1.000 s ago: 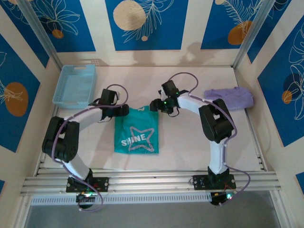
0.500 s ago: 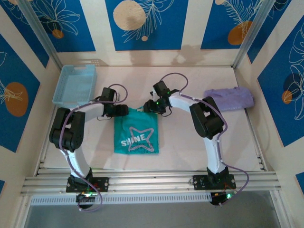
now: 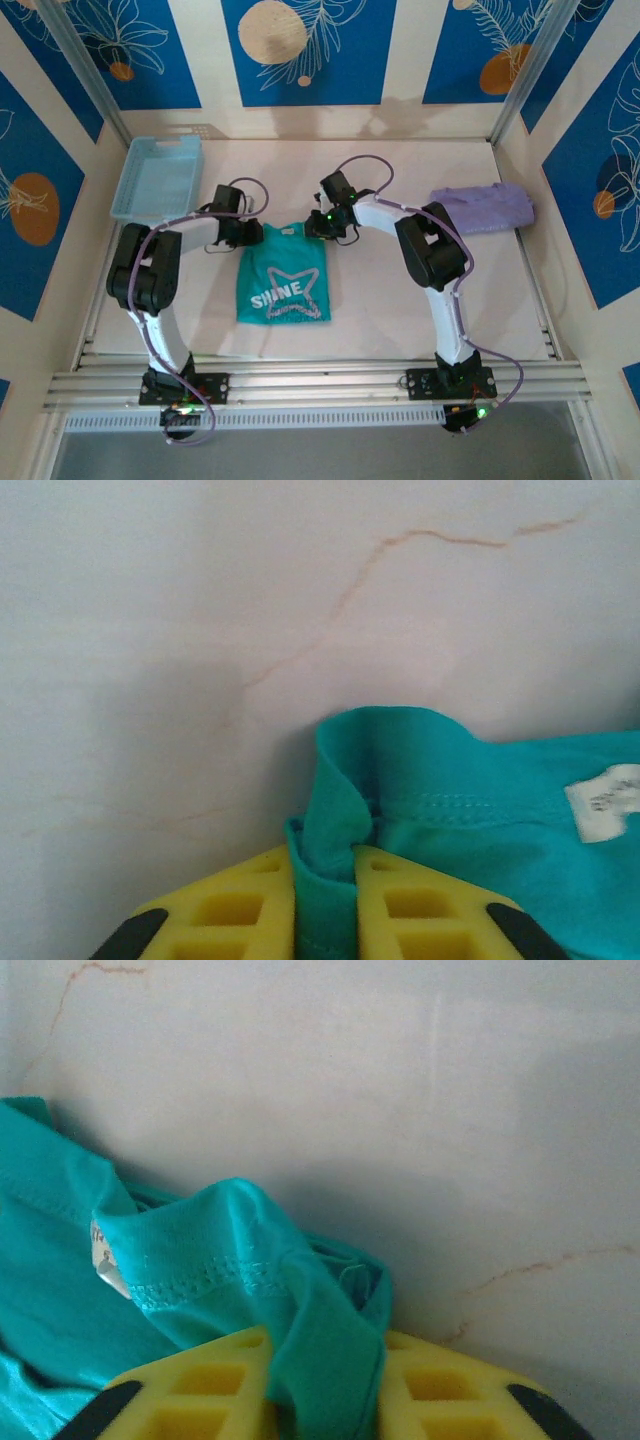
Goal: Fold the inside-out t-shirt
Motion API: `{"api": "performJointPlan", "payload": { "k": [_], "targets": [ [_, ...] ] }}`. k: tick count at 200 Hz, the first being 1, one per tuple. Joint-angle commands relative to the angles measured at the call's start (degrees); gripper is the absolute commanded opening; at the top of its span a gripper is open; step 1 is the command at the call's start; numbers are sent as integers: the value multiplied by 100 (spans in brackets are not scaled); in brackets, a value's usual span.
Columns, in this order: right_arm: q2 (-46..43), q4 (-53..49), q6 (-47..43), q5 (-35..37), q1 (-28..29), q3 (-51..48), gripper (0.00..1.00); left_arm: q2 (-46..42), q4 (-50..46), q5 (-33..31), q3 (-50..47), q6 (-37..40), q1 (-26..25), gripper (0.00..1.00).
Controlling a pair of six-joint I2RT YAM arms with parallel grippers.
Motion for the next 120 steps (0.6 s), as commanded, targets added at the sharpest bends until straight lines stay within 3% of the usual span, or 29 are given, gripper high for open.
{"api": "performJointPlan", "payload": {
  "k": [1, 41, 87, 120],
  "targets": [
    [78, 304, 120, -309, -39, -103, 17, 160, -12, 502, -16, -32, -105, 10],
    [-374, 920, 214, -442, -200, -500, 0, -78, 322, 567, -202, -197, 48, 0],
    [-1022, 1771, 314, -399, -395, -1219, 0, -489, 1193, 1005, -557, -595, 287, 0],
    [-1181, 1927, 224, -394, -518, -1040, 0, -487, 1526, 1199, -235, -831, 288, 0]
  ]
}}
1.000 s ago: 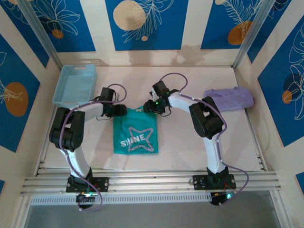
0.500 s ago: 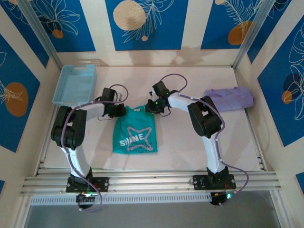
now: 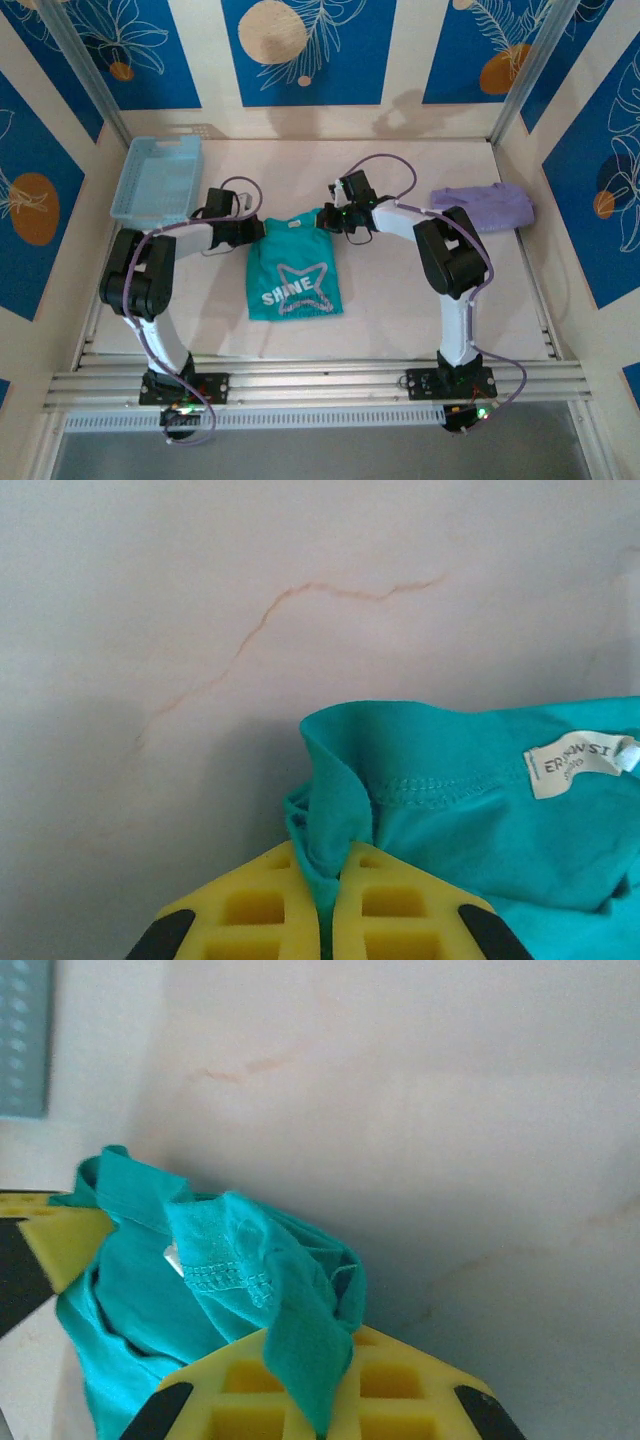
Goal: Fold the inside-out t-shirt
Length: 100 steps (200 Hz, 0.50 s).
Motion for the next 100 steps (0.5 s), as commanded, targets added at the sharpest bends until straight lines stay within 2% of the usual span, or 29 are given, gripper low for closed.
{"api": "performJointPlan", "payload": {
  "k": [1, 64, 79, 100],
  "targets": [
    [-294, 384, -20, -111, -112, 153, 0, -175, 467, 362, 274, -261, 53, 0],
    [-507, -293, -717, -391, -630, 2068, 0, -361, 749, 220, 2057, -70, 66, 0],
    [-676, -372, -950, -492, -671, 2253, 0, -460, 1112, 313, 2063, -128, 67, 0],
    [-919, -320, -1185, -607, -679, 2016, 0, -597, 1671, 522, 1654, -237, 57, 0]
  ]
}}
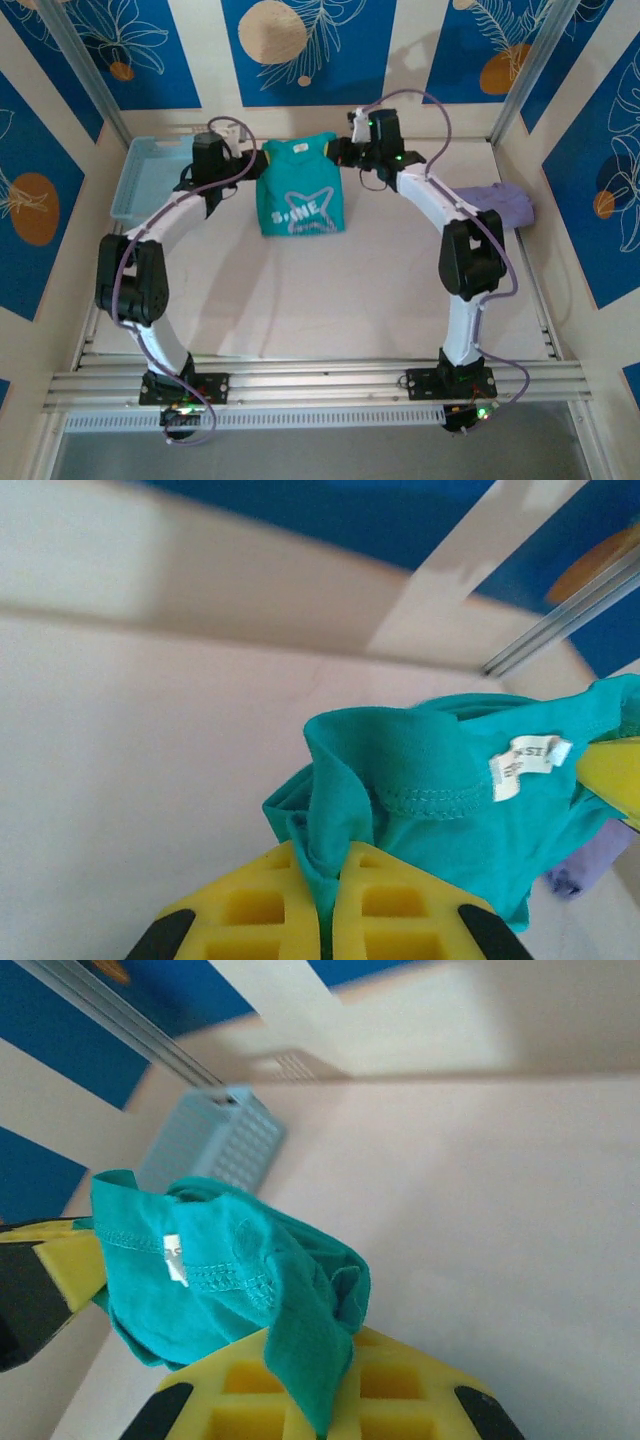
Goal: Fold the inside-out t-shirt
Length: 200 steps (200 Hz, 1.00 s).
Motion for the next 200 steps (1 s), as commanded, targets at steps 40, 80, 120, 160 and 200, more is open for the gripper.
{"api": "performJointPlan", "payload": {
  "k": [40, 80, 120, 160, 200],
  "targets": [
    [-1089, 257, -396, -624, 92, -1649, 0, -816, 1827, 741, -1831, -567, -43, 0],
    [-2293, 488, -65, -472, 399, -3844, 0, -1871, 2551, 954, -3792, -861, -576, 0],
    [-3096, 282, 355, -126, 583, -5131, 0, -2778, 2059, 711, -4824, -771, -1330, 1],
    [-2485, -110, 343, 55, 623, -4638, 0, -2746, 904, -275, -4661, -710, -1254, 2],
    [-1164, -703, 212, 209, 614, -3414, 1, -2107, 597, -773, -4507, -840, -779, 4]
  ]
}}
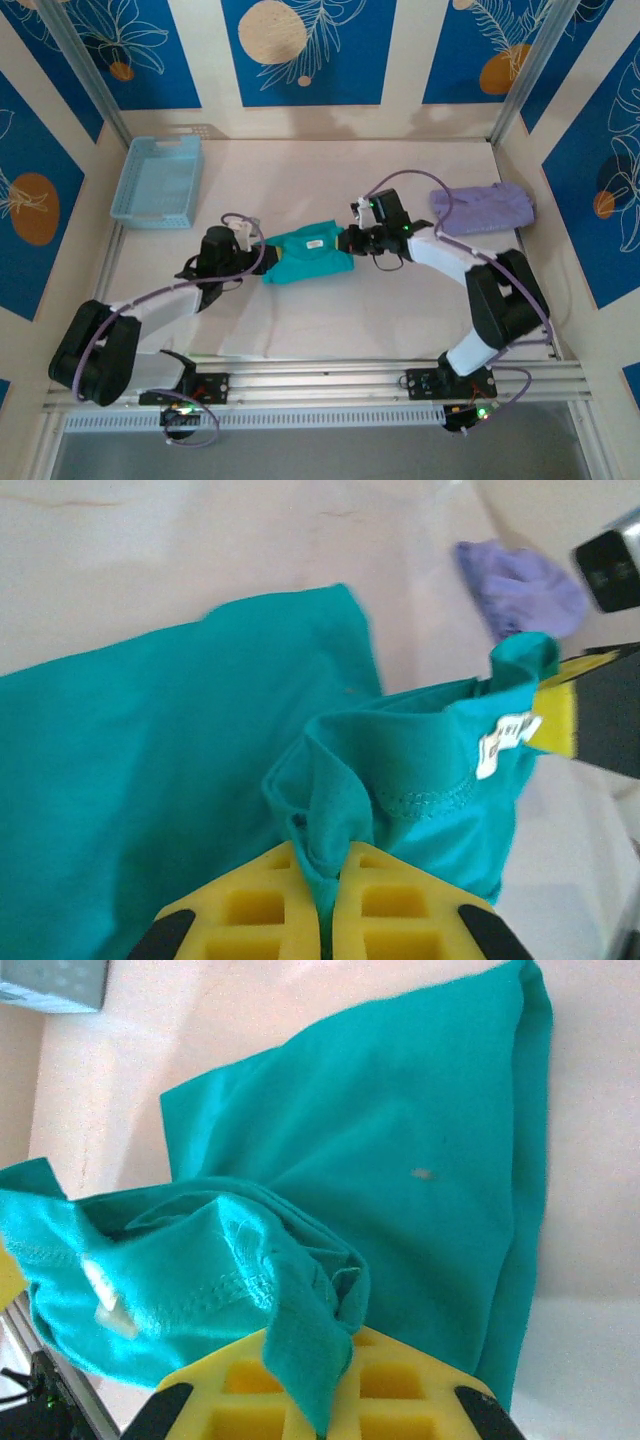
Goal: Fold the inside-out t-shirt
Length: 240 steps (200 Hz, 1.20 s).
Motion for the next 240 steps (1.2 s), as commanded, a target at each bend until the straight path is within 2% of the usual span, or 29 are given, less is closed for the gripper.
{"api": "performJointPlan", "payload": {
  "k": [1, 42, 71, 84, 99, 119, 144, 169, 195, 240],
  "targets": [
    [668, -463, -69, 139, 17, 707, 1, 375, -286, -489, 146, -58, 321, 4],
    [2045, -895, -141, 179, 33, 1908, 5, 1420, 238, -559, 431, 20, 592, 9],
    [2759, -1194, -146, 367, -29, 2544, 12, 2155, 529, -470, 744, -114, 762, 20],
    [2871, -1273, -174, 371, -81, 2722, 18, 2241, 697, -389, 753, -233, 851, 26],
    [2788, -1371, -265, 376, -158, 2818, 29, 2107, 738, -351, 696, -273, 914, 33],
    [2407, -1455, -443, 413, -247, 2696, 40, 1705, 347, -393, 609, -148, 914, 47],
    [1700, -1485, -576, 488, -325, 2230, 49, 1227, -250, -505, 394, 20, 908, 60],
    [1179, -1372, -607, 448, -324, 1743, 53, 1248, -575, -299, 422, 120, 850, 72],
    [1025, -1271, -565, 428, -308, 1472, 53, 1519, -585, -159, 574, 131, 703, 77],
    [1043, -1131, -502, 305, -308, 1283, 53, 2036, -448, 72, 1055, 132, 275, 76]
  ]
}}
